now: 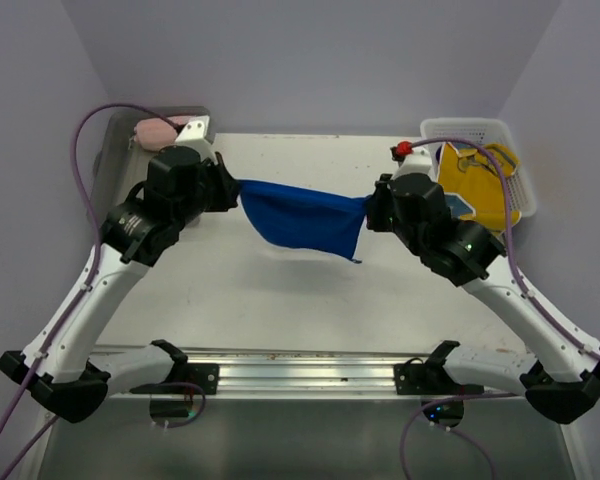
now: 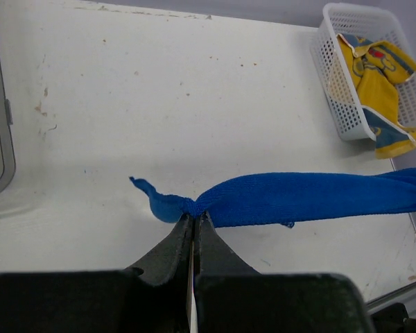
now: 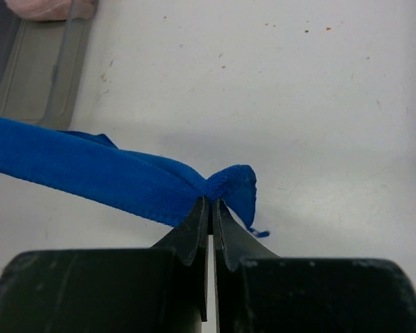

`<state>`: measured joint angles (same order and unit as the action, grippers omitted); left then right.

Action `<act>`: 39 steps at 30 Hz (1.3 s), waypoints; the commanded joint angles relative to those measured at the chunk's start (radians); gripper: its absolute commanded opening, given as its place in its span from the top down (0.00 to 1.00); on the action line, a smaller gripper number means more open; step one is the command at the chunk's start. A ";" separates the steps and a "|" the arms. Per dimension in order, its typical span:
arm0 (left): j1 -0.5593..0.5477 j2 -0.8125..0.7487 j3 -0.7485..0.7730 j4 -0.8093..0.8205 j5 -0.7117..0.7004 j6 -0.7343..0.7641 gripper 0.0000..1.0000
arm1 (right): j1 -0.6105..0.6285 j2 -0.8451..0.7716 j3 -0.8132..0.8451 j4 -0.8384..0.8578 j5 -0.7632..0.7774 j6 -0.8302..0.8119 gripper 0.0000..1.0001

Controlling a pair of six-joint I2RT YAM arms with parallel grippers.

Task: Roll the towels
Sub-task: Flatten the towel

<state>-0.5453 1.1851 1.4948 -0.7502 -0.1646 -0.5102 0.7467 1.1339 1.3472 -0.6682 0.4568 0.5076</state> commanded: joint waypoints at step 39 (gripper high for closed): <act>0.261 0.614 -0.066 0.221 0.160 0.009 1.00 | -0.313 0.693 0.237 0.081 -0.190 -0.165 1.00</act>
<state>-0.3458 1.7325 1.3151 -0.5900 0.0315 -0.5522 0.4591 1.7500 1.4586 -0.6369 0.2386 0.4397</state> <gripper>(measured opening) 0.009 0.018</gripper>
